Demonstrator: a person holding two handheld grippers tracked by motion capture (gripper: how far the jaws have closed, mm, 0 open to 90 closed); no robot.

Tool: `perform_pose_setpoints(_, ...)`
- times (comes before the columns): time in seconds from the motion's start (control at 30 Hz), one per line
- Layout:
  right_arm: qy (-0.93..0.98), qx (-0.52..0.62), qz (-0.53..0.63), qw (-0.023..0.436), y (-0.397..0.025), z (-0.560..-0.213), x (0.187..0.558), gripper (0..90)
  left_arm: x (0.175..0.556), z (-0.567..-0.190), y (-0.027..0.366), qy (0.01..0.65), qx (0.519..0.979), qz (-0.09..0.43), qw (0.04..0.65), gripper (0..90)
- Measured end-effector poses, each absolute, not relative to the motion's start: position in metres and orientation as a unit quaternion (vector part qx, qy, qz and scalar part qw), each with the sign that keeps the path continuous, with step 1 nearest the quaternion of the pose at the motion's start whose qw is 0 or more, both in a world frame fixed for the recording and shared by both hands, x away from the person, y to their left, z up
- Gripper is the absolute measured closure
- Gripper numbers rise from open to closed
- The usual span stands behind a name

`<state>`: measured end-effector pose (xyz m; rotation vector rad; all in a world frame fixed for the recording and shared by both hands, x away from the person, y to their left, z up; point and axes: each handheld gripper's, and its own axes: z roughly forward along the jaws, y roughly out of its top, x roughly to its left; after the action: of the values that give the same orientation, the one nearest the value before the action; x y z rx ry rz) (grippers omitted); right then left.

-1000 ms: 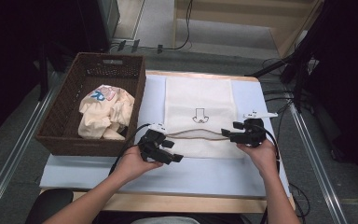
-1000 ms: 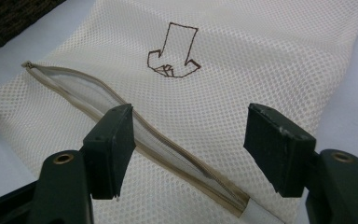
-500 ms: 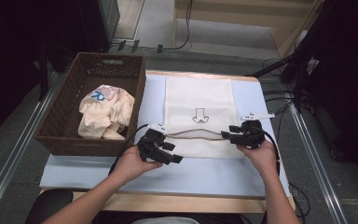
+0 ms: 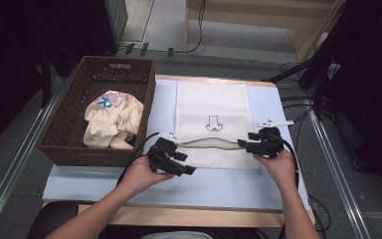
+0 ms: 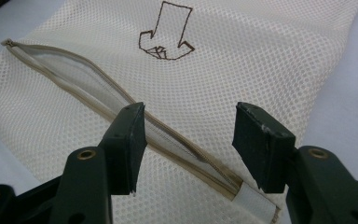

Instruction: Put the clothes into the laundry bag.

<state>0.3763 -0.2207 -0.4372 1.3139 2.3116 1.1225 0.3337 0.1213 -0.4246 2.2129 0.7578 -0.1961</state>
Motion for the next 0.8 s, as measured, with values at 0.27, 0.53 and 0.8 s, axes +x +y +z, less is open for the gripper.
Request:
perform_pose_setpoints(0.27,0.796,0.450,0.389,0.115,-0.2179,-0.4378,0.3773,43.7,0.3323,-0.4237,0.1215,0.286,0.873,-0.063,0.389,36.0)
perform_pose_setpoints(0.53,0.801,0.444,0.385,0.115,-0.2154,-0.4388,0.3772,43.2,0.3319,-0.4244,0.1207,0.284,0.875,-0.061,0.386,35.8)
perform_pose_setpoints(0.8,0.801,0.446,0.383,0.113,-0.2151,-0.4392,0.3773,42.9,0.3316,-0.4236,0.1207,0.284,0.876,-0.063,0.385,35.7)
